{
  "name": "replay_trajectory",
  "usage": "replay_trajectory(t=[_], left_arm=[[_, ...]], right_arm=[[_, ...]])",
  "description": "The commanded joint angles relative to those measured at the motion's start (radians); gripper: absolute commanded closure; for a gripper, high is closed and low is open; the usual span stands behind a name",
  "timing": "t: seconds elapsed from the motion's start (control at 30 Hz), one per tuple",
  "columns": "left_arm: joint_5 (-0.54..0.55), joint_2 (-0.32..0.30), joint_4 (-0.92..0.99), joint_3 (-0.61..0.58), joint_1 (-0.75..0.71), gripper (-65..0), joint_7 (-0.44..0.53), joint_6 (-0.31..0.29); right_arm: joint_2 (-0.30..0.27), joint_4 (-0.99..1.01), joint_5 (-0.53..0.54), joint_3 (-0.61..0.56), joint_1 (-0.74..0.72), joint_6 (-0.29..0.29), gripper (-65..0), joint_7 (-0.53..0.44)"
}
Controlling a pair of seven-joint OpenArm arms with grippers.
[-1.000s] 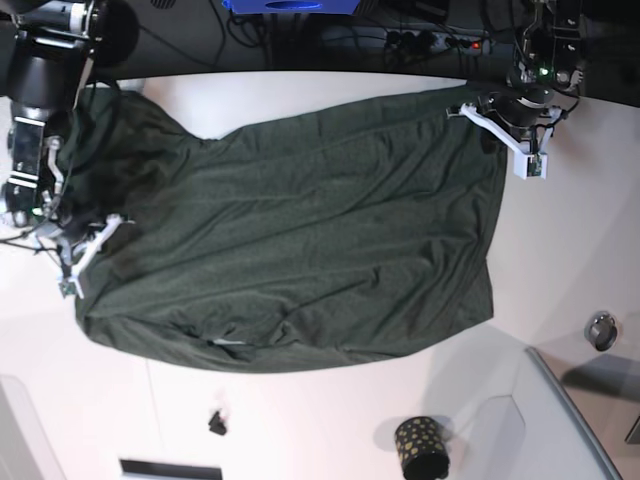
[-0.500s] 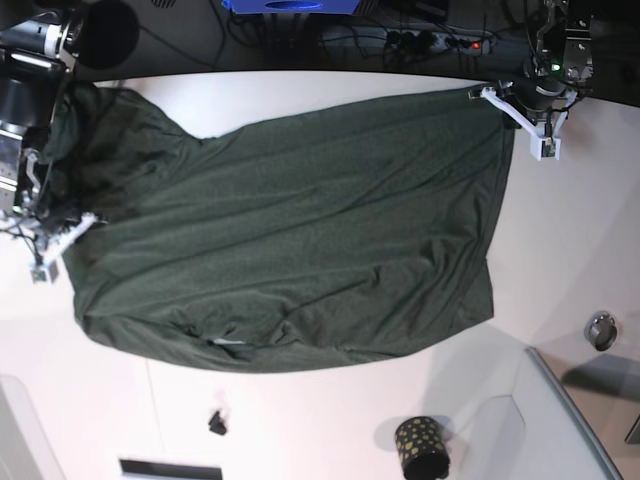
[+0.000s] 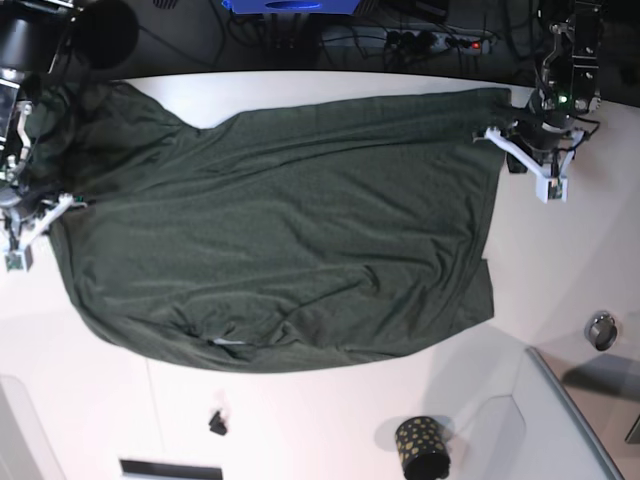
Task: Layout the t-shirt on the table in an organized manner, then fold the t-shirt properly
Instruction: 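Hold the shirt edge with both grippers and pull it taut apart, then drag the shirt edge with both grippers toward the arm bases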
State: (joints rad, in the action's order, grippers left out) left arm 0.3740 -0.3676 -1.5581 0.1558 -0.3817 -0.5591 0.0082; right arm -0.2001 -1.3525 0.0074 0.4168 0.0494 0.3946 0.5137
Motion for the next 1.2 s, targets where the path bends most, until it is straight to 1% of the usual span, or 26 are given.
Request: replay_trajectory(t=[0.0,0.07,0.13,0.17,0.3,0.43,0.53,0.63,0.7,0.77,0.83,0.9,1.0,1.03,1.17], left_arm=[[0.003,-0.012,-0.012,0.005,0.02,0.0,0.017,0.003],[0.004,-0.003,0.017,0.003,0.066,0.0,0.017,0.003],[0.001,0.02,0.058,0.003,0.12,0.0,0.017,0.003],[0.001,0.028,0.077,0.001,0.148,0.0,0.017,0.003],[0.001,0.069,0.141,-0.012,0.249,0.0,0.017,0.003],[0.001,0.072,0.267,-0.127,0.359,0.0,0.018,0.003],[0.001,0.075,0.351,-0.193,0.415,0.0,0.021,0.003],[0.001,0.08,0.45,-0.223,0.461,0.0,0.024,0.005],[0.001,0.091,0.525,-0.229,0.504,0.0,0.043,0.005],[0.0,0.094,0.6,-0.23,0.542,0.0,0.093,0.005],[0.0,0.095,0.669,-0.238,0.587,0.0,0.123,0.005],[0.0,0.095,0.733,-0.282,0.639,0.0,0.15,0.005],[0.001,0.1,0.809,-0.362,0.708,0.0,0.182,0.005],[0.001,0.111,0.832,-0.381,0.729,0.0,0.195,0.005],[0.001,0.135,0.977,-0.407,0.824,0.0,0.277,0.005]], right_arm=[[-0.009,-0.057,0.009,0.001,0.0,-0.006,-0.8,-0.013],[-0.008,-0.1,0.009,-0.019,0.01,-0.004,-0.8,0.055],[-0.012,-0.097,0.013,-0.085,0.01,-0.004,-0.8,0.089],[-0.012,-0.095,0.013,-0.114,0.005,-0.004,-0.8,0.087],[-0.008,-0.078,0.012,-0.169,-0.047,-0.004,-0.8,0.087],[-0.008,0.072,0.01,-0.215,-0.153,-0.006,-0.8,0.089],[-0.008,0.137,0.01,-0.213,-0.184,-0.006,-0.8,0.087],[-0.008,0.172,0.01,-0.215,-0.193,-0.006,-0.8,0.082],[-0.009,0.221,0.01,-0.215,-0.211,-0.006,-0.9,0.046],[-0.015,0.313,0.01,-0.215,-0.242,-0.006,-0.9,-0.007],[-0.017,0.413,0.009,-0.215,-0.277,-0.006,-0.9,-0.04],[-0.028,0.526,0.009,-0.215,-0.323,-0.007,-0.9,-0.086],[-0.039,0.686,0.009,-0.215,-0.385,-0.012,-0.9,-0.209],[-0.042,0.733,0.009,-0.215,-0.408,-0.012,-0.9,-0.244],[-0.057,0.887,0.009,-0.217,-0.497,-0.013,-0.9,-0.346]])
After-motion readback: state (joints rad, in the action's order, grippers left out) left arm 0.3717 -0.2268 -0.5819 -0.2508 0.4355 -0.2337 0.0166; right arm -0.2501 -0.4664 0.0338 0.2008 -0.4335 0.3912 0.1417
